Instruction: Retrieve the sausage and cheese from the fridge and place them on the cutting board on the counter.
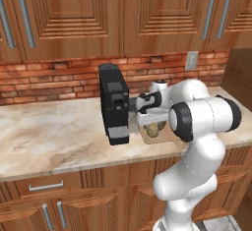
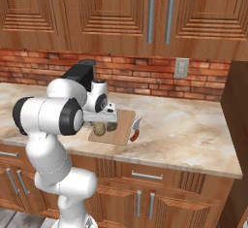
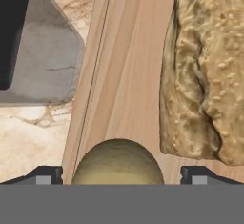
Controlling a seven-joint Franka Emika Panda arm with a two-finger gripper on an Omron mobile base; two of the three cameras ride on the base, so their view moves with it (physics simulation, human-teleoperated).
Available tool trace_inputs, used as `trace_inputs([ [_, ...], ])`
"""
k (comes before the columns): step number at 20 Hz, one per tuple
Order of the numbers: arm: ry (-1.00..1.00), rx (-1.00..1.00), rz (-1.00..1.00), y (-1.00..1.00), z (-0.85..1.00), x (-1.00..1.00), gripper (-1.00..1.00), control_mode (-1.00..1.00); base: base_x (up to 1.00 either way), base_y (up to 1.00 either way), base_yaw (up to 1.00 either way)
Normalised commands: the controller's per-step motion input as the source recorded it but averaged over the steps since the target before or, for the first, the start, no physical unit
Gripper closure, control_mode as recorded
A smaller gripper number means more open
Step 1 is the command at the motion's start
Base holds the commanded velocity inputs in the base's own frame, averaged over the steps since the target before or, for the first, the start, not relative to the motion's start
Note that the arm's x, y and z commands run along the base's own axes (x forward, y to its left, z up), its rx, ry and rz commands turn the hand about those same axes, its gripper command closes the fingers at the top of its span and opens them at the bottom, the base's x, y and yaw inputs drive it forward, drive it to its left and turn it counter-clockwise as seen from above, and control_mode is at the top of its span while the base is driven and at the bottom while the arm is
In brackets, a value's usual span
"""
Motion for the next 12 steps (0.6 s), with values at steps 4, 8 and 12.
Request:
trace_inputs([
  [4,-0.02,0.0,0.0,0.0,0.52,-0.27,-1.0,-1.0,0.0,0.0,0.0],
  [8,-0.01,0.0,0.0,0.0,0.59,-0.46,-1.0,-1.0,0.0,0.0,0.0],
  [12,0.0,0.0,0.0,0.0,0.38,-0.75,-1.0,-1.0,0.0,0.0,0.0],
])
